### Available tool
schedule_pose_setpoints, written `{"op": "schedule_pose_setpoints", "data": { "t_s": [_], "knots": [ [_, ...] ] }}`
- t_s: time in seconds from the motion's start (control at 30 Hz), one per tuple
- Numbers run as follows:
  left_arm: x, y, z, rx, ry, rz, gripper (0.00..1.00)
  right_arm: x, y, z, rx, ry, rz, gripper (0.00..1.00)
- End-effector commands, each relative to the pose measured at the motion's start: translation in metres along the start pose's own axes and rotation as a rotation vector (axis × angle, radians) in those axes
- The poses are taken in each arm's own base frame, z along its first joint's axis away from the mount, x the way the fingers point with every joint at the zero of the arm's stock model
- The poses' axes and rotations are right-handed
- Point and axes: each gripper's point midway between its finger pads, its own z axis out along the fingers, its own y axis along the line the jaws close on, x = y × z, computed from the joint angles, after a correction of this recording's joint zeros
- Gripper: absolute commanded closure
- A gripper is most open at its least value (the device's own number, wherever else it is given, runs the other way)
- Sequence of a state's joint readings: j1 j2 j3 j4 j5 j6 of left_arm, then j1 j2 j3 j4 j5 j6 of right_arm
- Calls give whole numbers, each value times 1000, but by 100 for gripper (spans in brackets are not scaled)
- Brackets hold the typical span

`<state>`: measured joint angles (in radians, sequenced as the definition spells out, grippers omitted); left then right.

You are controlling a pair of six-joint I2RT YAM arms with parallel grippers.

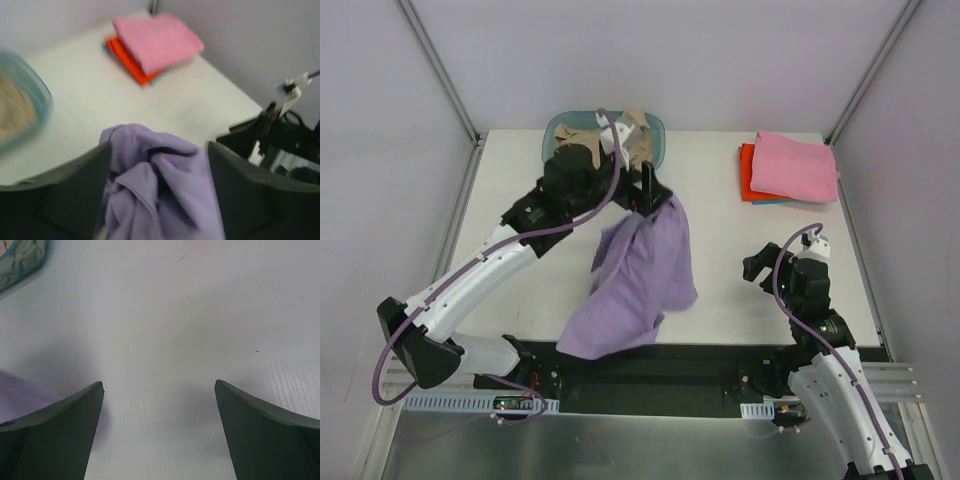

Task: Fold and stack the t-shirts
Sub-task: Move the tshirt to the center of the board, then flatten the tshirt out

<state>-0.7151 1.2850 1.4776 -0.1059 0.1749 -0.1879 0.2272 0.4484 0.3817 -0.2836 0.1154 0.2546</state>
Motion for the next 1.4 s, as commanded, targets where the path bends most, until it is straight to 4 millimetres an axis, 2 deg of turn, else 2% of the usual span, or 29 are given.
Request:
{"op": "schedule_pose_setpoints", "data": {
  "t_s": [0.0, 0.03, 0.1, 0.13, 0.17, 0.2, 0.23, 0.33, 0.5, 0.6, 0.7, 0.73, 0.83, 0.87, 0.9, 0.93, 0.97, 1.0, 1.03, 1.07, 1.1, 1.13, 1.17, 1.2, 1.23, 1.27, 1.3, 1.33, 1.37],
  "knots": [
    [76, 18, -2, -100, 114, -144, 1, -15, 1, -3, 26, -35, 19, 3],
    [102, 37, -6, -193, 157, -156, 1, -14, 2, -3, 25, -31, 18, 3],
    [120, 48, -20, -274, 169, -218, 1, -10, 5, 0, 12, -5, 8, 3],
    [148, 55, -28, -309, 222, -231, 1, -10, 6, 2, 8, 3, 5, 3],
    [160, 57, -34, -325, 245, -257, 1, -8, 7, 2, 5, 13, 4, 3],
    [164, 58, -45, -347, 251, -275, 1, -5, 6, 5, 12, 31, -3, 3],
    [191, 63, -59, -393, 328, -292, 1, -6, 6, 5, 12, 34, -5, 3],
    [234, 71, -99, -500, 432, -360, 1, -3, 7, 8, 13, 60, -12, 3],
    [306, 55, -160, -562, 612, -562, 1, 2, 18, 9, -30, 100, -39, 3],
    [345, 43, -194, -610, 720, -695, 1, 9, 32, 12, -89, 134, -65, 3],
    [381, 25, -219, -629, 830, -851, 1, 13, 51, 13, -143, 171, -133, 3],
    [388, 22, -224, -637, 853, -883, 1, 4, 63, 11, -168, 163, -157, 3],
    [406, 22, -240, -686, 902, -906, 1, 15, 95, 12, -245, 230, -313, 3],
    [408, 22, -242, -688, 912, -907, 1, 7, 125, 5, -317, 215, -366, 3],
    [410, 20, -245, -686, 930, -908, 1, 21, 134, 13, -333, 270, -447, 3],
    [411, 16, -247, -667, 950, -917, 1, 23, 150, 13, -376, 285, -504, 3],
    [412, 13, -249, -660, 960, -926, 1, 19, 188, 2, -480, 280, -555, 3],
    [418, 13, -253, -665, 979, -930, 1, 41, 200, 12, -515, 361, -661, 3],
    [422, 11, -256, -665, 993, -940, 2, 47, 215, 14, -550, 379, -713, 2],
    [424, 9, -257, -660, 1000, -954, 3, 42, 252, 8, -617, 353, -764, 2],
    [430, 9, -262, -671, 1013, -954, 6, 52, 261, 11, -630, 380, -822, 2],
    [430, 10, -262, -672, 1012, -948, 10, 81, 265, 31, -628, 451, -920, 1],
    [431, 13, -262, -685, 1004, -940, 14, 91, 282, 31, -662, 460, -974, 1],
    [428, 14, -260, -683, 994, -935, 17, 83, 307, 31, -686, 436, -998, 3],
    [427, 15, -258, -686, 986, -930, 23, 112, 310, 48, -674, 500, -1068, 5],
    [426, 19, -256, -703, 962, -921, 23, 116, 316, 55, -660, 501, -1088, 5],
    [424, 22, -253, -709, 945, -913, 24, 111, 335, 60, -672, 485, -1089, 5],
    [422, 24, -251, -712, 931, -912, 28, 118, 339, 66, -673, 491, -1098, 5],
    [420, 25, -247, -708, 914, -907, 30, 136, 337, 81, -659, 524, -1117, 6]
  ]
}}
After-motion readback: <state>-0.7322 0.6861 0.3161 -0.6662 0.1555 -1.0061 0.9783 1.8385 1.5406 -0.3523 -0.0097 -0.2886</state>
